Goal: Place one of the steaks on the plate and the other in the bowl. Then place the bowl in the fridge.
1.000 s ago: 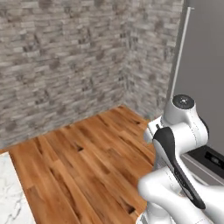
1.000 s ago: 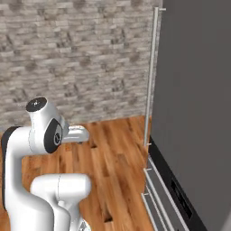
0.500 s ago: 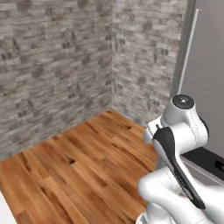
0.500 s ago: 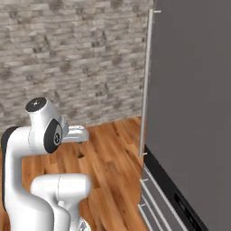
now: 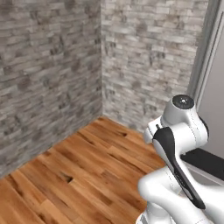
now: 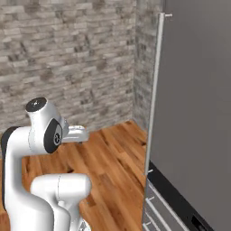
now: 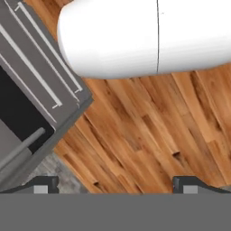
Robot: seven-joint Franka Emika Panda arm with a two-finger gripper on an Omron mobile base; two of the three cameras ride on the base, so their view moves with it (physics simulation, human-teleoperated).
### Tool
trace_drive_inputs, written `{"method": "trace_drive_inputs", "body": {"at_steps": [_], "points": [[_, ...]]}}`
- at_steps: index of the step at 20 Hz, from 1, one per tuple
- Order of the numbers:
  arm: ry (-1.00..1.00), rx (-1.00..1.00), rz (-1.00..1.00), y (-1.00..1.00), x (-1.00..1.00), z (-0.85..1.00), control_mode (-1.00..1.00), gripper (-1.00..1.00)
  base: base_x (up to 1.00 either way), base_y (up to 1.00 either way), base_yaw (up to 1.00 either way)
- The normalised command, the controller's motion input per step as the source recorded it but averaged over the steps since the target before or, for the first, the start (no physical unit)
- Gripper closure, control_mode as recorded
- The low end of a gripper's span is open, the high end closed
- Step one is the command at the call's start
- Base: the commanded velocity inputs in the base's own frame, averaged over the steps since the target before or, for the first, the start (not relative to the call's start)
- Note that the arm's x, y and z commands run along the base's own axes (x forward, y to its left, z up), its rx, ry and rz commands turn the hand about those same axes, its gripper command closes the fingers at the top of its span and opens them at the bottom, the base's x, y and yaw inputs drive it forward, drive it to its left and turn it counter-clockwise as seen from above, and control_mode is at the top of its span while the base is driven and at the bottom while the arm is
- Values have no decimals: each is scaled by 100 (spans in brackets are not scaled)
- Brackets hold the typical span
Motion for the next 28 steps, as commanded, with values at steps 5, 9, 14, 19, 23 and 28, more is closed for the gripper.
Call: {"method": "trace_drive_inputs", "body": {"at_steps": [5, 9, 14, 19, 23, 28], "points": [[0, 0, 0, 0, 0, 0, 100, -100, 57, 33, -28], [0, 0, 0, 0, 0, 0, 100, -100, 39, 31, -31], [0, 0, 0, 0, 0, 0, 100, -100, 21, 30, -35], [0, 0, 0, 0, 0, 0, 100, -100, 14, 37, -37], [0, 0, 0, 0, 0, 0, 100, -100, 12, 36, -36], [0, 0, 0, 0, 0, 0, 100, -100, 1, 41, -36]]}}
